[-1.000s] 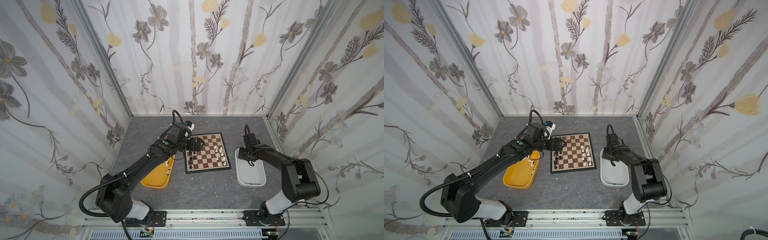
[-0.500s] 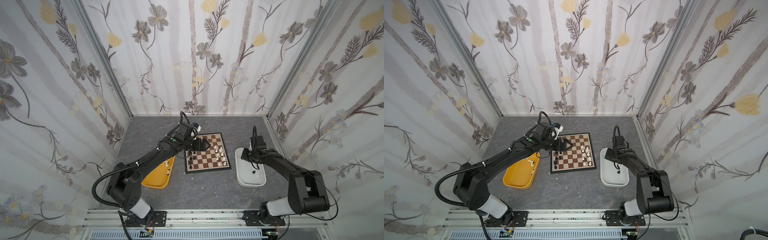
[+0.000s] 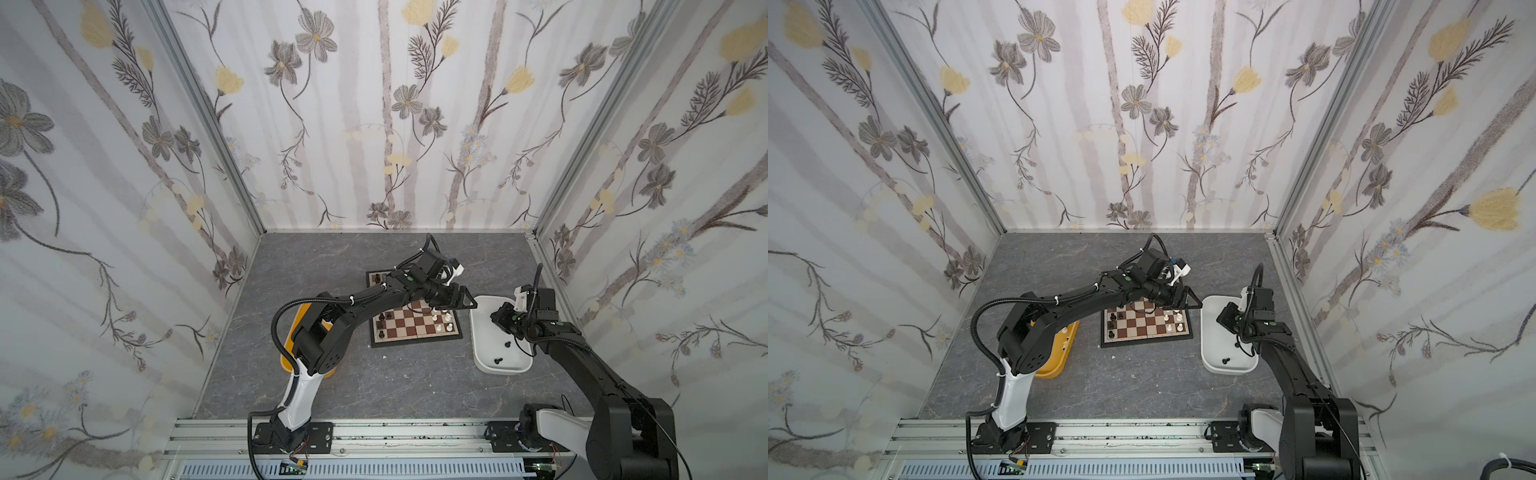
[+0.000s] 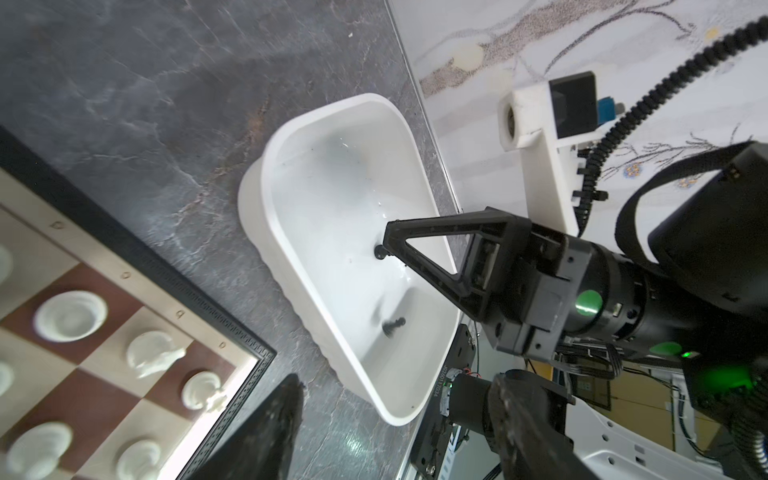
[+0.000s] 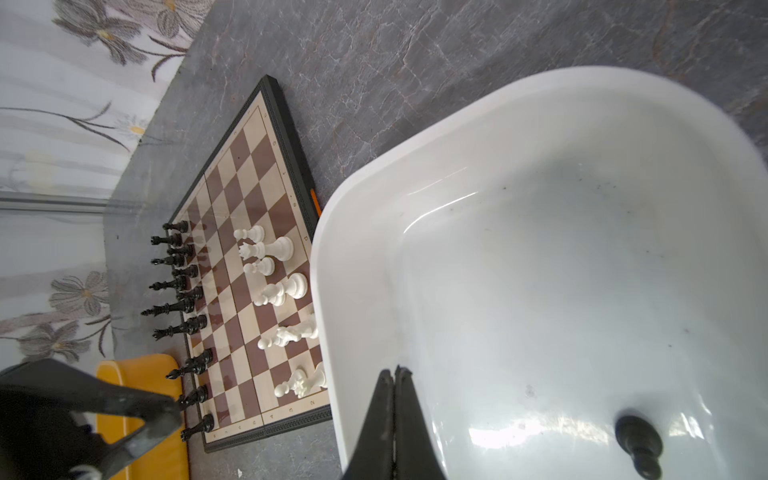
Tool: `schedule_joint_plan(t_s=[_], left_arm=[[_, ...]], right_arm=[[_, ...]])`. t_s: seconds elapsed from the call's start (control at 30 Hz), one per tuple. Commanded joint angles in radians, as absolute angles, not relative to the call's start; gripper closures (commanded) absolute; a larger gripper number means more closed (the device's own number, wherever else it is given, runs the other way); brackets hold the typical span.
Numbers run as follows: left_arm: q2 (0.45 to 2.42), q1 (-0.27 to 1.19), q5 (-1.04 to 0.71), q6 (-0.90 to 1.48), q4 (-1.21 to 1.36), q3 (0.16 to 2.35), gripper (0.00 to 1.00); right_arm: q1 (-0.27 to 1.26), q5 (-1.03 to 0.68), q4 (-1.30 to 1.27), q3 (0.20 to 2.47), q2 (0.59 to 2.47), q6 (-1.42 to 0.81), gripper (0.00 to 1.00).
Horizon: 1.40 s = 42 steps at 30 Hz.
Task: Set up the chess pieces on the board
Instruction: 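Lower the open right gripper into the white tray toward a black pawn, then close the right gripper on the black pawn in the white tray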
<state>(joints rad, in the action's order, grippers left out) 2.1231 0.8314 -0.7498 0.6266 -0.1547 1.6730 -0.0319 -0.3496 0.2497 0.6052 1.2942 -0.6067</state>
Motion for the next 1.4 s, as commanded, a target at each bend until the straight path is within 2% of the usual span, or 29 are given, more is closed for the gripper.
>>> schedule_joint_plan(t_s=[0.0, 0.1, 0.37, 0.43, 0.77, 0.87, 1.17, 1.37], left_arm=[[2.163, 0.834, -0.811, 0.695, -0.101, 1.707, 0.31], [2.153, 0.83, -0.815, 0.685, -0.107, 1.707, 0.31], [2.088, 0.831, -0.782, 0.616, -0.184, 1.674, 0.29], [2.068, 0.831, -0.769, 0.599, -0.197, 1.656, 0.28], [2.022, 0.828, -0.736, 0.557, -0.233, 1.629, 0.27], [2.01, 0.825, -0.732, 0.554, -0.232, 1.622, 0.27], [1.987, 0.821, -0.724, 0.556, -0.223, 1.606, 0.27], [1.977, 0.812, -0.718, 0.56, -0.22, 1.6, 0.27]], right_arm=[[-0.051, -0.335, 0.236, 0.6, 1.272, -0.606, 0.94], [-0.06, -0.272, 0.279, 0.607, 1.272, -0.575, 0.87], [-0.06, -0.042, 0.396, 0.617, 1.23, -0.573, 0.42], [-0.06, -0.011, 0.41, 0.616, 1.234, -0.557, 0.38], [0.006, 0.041, 0.402, 0.609, 1.374, -0.521, 0.49], [0.026, 0.058, 0.401, 0.61, 1.41, -0.527, 0.58], [0.037, 0.091, 0.381, 0.602, 1.448, -0.541, 0.63], [0.041, 0.081, 0.367, 0.603, 1.475, -0.539, 0.75]])
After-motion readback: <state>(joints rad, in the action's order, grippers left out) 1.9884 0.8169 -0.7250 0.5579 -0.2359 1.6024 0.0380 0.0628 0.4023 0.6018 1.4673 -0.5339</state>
